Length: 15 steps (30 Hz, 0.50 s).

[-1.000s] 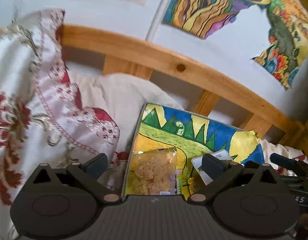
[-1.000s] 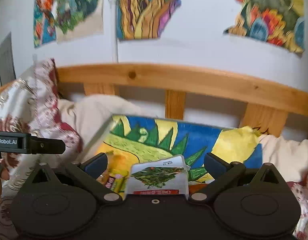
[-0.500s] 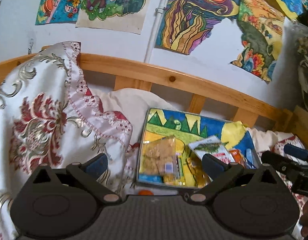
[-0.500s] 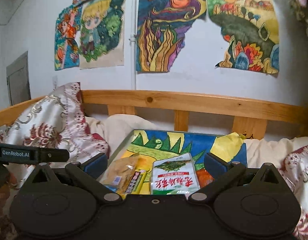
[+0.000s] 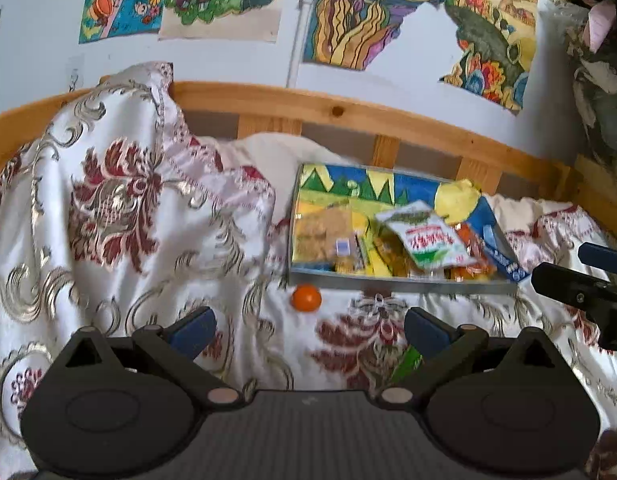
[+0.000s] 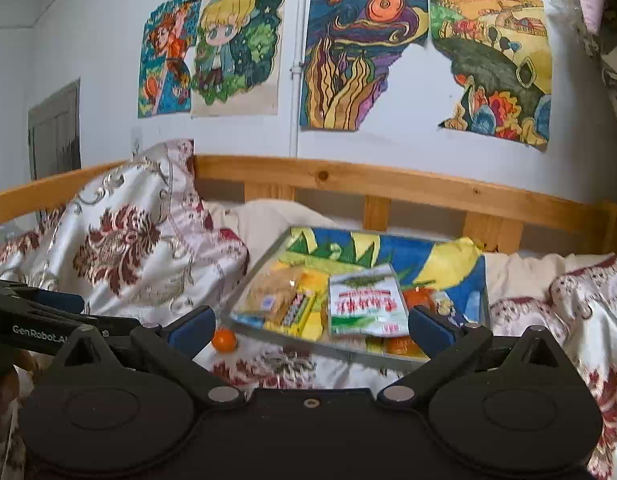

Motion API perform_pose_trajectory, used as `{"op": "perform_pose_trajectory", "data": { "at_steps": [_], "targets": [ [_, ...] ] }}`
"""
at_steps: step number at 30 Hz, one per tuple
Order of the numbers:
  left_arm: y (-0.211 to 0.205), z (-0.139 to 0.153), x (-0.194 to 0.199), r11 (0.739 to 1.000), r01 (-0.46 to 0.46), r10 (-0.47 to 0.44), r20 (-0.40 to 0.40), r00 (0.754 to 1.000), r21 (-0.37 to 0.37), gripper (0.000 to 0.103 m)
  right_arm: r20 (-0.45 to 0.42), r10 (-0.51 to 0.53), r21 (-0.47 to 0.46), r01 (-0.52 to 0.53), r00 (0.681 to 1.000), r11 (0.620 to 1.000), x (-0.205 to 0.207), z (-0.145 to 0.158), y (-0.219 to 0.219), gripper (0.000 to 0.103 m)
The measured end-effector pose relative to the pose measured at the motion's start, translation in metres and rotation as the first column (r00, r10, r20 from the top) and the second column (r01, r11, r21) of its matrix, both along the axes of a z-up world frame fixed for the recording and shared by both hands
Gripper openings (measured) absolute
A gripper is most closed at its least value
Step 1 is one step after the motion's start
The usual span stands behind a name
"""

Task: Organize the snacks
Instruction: 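Move the left tool to the tangerine while the right tool reaches the green sausage stick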

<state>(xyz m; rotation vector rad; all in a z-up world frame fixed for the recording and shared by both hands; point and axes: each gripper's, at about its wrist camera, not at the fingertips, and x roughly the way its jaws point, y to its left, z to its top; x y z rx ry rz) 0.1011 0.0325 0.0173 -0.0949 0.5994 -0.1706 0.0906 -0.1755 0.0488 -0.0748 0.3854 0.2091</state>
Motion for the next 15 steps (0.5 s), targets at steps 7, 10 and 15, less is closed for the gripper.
{"op": "perform_pose_trajectory", "data": {
  "at_steps": [7, 10, 15],
  "targets": [
    [0.005, -0.004, -0.004, 1.000, -0.003, 0.003, -0.071, 0.997, 0.002, 0.102, -0.078, -0.047, -0.006, 0.046, 0.996, 0.999, -0.015, -0.017, 0.001, 0.102],
    [0.005, -0.012, -0.002, 1.000, -0.003, 0.004, -0.127, 0.992, 0.003, 0.102, -0.139, -0.066, -0.009, 0.065, 0.988, 0.998, -0.016, -0.029, 0.005, 0.102],
    [0.004, -0.023, 0.004, 0.999, -0.012, 0.018, -0.204, 0.979, 0.029, 0.102, -0.215, -0.066, -0.002, 0.067, 0.974, 0.998, -0.013, -0.045, 0.011, 0.102]
  ]
}}
